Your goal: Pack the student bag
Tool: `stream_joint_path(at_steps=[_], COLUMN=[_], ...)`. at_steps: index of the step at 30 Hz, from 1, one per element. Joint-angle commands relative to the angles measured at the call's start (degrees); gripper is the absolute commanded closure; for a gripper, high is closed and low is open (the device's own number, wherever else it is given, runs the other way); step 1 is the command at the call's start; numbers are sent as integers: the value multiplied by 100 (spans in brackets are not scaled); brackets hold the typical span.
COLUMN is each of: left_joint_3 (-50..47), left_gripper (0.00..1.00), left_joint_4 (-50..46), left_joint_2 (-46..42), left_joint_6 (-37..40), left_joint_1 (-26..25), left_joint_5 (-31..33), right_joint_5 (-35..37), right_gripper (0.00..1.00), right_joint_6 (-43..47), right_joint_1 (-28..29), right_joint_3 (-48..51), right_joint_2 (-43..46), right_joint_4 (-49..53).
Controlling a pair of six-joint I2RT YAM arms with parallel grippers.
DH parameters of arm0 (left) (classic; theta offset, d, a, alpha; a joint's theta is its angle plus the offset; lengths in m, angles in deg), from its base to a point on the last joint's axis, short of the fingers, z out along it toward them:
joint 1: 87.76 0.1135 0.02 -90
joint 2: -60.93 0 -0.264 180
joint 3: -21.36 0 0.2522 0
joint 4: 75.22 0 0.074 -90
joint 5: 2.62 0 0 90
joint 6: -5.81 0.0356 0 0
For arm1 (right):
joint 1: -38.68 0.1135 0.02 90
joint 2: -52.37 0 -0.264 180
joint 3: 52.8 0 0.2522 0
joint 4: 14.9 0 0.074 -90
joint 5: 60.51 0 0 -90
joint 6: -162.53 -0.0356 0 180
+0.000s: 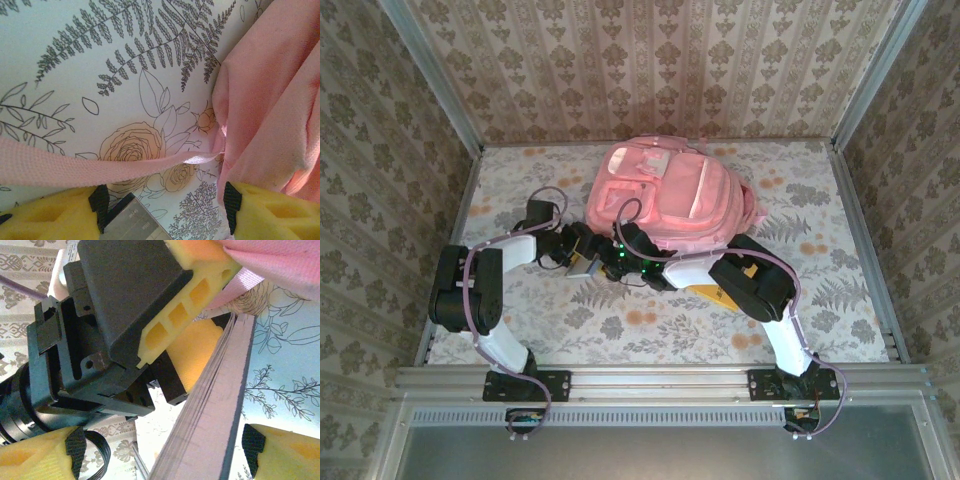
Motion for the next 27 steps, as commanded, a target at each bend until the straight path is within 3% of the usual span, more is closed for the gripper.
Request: stream_joint_path(at_steps=[1,7,11,21,23,27], left_joint_3=[-198,-123,60,1134,1331,1922], left_gripper=[34,34,32,29,29,29], left_joint_4=[-620,-812,-1274,-2733,-2846,-2982], left_joint_2=[100,-101,-559,-2031,-2169,-2077], left_joint_6=[-60,-10,141,798,881,1366], left_joint_1=[-95,17,188,399,381,-139], left_joint_5=[-407,-364,-205,763,828,974], right_joint_5=[-26,-85,-252,-756,-724,-297], right_gripper=[23,66,79,100,100,100], right_joint_6=[10,-59,53,1381,1668,2113], right_joint_1=[-38,-148,-178,-168,-186,-544], right_joint_3=[-56,311,489,559,548,764], right_joint_2=[-14,110,313,1910,2293,3440], right_joint_4=[-46,-362,-283,1515,2023,2844])
